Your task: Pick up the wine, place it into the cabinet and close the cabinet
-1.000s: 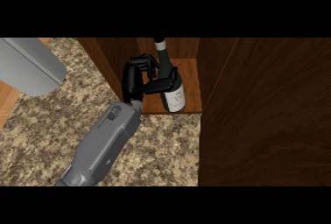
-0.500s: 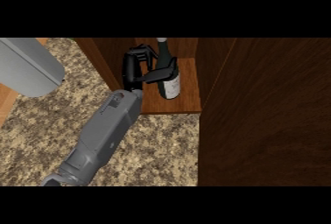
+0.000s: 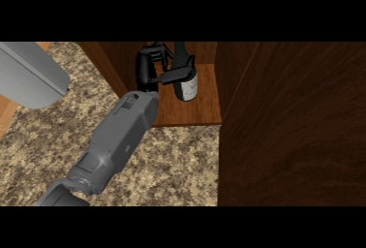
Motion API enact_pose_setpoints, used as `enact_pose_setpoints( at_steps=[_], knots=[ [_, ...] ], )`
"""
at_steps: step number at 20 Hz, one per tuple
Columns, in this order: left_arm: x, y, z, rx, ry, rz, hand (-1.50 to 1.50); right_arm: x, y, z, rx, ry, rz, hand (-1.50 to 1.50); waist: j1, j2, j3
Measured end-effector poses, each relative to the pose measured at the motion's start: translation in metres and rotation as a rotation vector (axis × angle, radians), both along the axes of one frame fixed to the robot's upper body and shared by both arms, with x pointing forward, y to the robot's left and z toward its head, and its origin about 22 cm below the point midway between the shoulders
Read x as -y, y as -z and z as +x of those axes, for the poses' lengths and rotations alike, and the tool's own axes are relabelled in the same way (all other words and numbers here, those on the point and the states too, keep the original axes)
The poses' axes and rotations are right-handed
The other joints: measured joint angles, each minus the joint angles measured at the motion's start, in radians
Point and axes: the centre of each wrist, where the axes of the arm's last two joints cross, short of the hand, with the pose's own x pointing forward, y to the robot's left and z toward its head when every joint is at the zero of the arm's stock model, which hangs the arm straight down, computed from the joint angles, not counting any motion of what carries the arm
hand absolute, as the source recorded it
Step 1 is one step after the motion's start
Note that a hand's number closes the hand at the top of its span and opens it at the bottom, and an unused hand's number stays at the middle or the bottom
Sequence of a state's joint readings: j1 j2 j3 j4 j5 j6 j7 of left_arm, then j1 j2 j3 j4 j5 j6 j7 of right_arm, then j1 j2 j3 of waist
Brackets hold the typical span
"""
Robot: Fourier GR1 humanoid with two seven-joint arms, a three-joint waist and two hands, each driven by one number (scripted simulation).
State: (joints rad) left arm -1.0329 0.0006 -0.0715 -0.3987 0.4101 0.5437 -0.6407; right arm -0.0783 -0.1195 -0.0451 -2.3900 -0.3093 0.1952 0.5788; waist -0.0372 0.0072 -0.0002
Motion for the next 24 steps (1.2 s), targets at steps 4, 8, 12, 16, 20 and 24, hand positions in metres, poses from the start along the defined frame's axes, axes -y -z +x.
enact_pose_setpoints(
  at_steps=[4,8,12,16,20,24],
  knots=[
    [0.000,-0.001,0.002,-0.017,-0.009,-0.054,1.50,-0.003,-0.001,0.002,0.002,-0.013,0.005,-1.50,-0.006,-0.001,0.001],
    [-0.002,0.001,0.003,-0.025,-0.004,-0.105,1.50,-0.003,-0.001,0.001,0.007,-0.021,0.003,-1.50,-0.013,-0.004,0.005],
    [-0.002,0.002,0.005,-0.030,-0.009,-0.125,1.50,-0.006,0.002,0.001,0.012,-0.034,0.018,-1.50,-0.016,-0.004,0.006],
    [-0.004,0.005,0.005,-0.019,-0.012,-0.130,1.50,-0.006,0.004,0.001,0.016,-0.040,0.019,-1.50,-0.022,-0.003,0.007],
    [-0.005,0.008,0.005,-0.016,-0.022,-0.118,1.50,-0.003,0.003,0.001,0.022,-0.036,0.005,-1.50,-0.024,-0.001,0.007],
    [-0.005,0.011,0.005,-0.034,-0.024,-0.092,-1.50,-0.004,0.003,0.001,0.020,-0.039,0.009,-1.50,-0.023,0.000,0.007]
  ],
)
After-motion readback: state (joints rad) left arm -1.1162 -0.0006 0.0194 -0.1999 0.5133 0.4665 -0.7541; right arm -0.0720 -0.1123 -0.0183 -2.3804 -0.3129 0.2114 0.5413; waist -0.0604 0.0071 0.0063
